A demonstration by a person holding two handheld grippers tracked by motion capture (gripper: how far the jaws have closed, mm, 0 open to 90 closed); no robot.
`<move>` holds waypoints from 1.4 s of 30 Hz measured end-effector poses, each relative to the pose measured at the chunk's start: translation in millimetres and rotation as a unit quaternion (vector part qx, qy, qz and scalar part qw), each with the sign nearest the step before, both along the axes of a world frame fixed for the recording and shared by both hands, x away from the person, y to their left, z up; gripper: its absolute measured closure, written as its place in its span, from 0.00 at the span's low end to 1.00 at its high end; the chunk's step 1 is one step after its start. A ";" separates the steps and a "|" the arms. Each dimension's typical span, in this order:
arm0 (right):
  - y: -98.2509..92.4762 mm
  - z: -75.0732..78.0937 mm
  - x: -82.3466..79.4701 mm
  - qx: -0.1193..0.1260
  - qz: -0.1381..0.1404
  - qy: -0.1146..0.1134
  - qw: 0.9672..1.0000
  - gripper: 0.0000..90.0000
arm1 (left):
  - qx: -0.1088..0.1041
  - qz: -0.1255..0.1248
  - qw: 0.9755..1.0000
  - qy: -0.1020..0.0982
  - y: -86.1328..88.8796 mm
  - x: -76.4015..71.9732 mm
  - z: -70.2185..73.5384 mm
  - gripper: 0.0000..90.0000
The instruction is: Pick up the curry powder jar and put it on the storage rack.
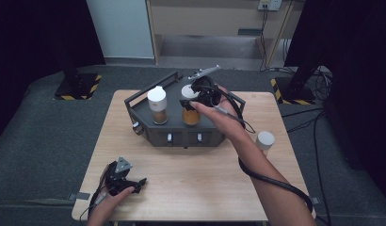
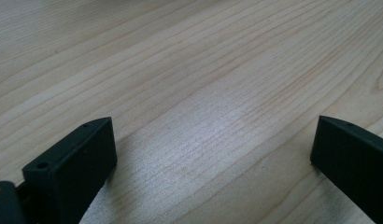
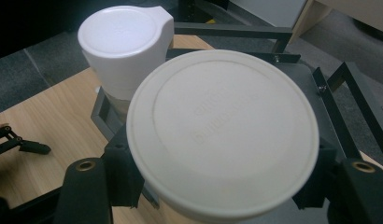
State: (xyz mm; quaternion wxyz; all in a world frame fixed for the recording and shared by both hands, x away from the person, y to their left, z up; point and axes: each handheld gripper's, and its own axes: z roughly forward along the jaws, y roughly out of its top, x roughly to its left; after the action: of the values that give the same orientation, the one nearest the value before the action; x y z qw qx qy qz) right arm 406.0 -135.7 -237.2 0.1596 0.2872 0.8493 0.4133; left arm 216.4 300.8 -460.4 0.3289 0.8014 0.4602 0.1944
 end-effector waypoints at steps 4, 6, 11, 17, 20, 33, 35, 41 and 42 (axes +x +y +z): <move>1.7 -2.9 3.4 -0.001 -0.005 0.001 1.000 0.37 | 0.000 -0.001 1.000 0.000 0.1 0.5 0.0 0.00; 2.3 -4.6 5.4 0.000 -0.006 0.003 1.000 0.38 | 0.000 -0.001 1.000 0.000 0.1 0.7 0.0 0.00; 5.5 -8.4 9.9 -0.004 -0.006 0.003 1.000 0.38 | 0.000 -0.001 1.000 0.000 0.0 0.8 -0.1 0.00; 9.4 -11.7 13.9 -0.001 -0.009 0.005 1.000 0.38 | 0.000 -0.001 1.000 0.000 0.0 1.0 -0.1 0.00; 11.8 -13.2 16.2 -0.002 -0.010 0.007 1.000 0.38 | 0.000 -0.001 1.000 -0.001 -0.1 1.0 -0.3 0.00; 19.4 -20.8 20.5 0.000 -0.009 0.011 1.000 0.38 | 0.000 -0.002 1.000 -0.001 0.0 1.2 -0.2 0.00; 20.4 -21.3 20.8 -0.001 -0.008 0.012 1.000 0.38 | 0.000 -0.002 1.000 -0.001 -0.1 1.2 -0.2 0.00; 23.0 -22.8 23.0 -0.004 -0.011 0.015 1.000 0.37 | 0.000 -0.002 1.000 -0.001 0.0 1.2 -0.1 0.00; 23.0 -23.1 23.5 -0.004 -0.011 0.015 1.000 0.38 | 0.000 -0.002 1.000 -0.001 0.0 1.2 -0.2 0.00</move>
State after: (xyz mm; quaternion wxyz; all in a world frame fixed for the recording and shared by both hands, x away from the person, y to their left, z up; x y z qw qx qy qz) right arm 429.5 -112.6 -260.4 0.1530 0.3020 0.8501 0.4034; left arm 217.7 300.7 -460.6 0.3296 0.8020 0.4588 0.1943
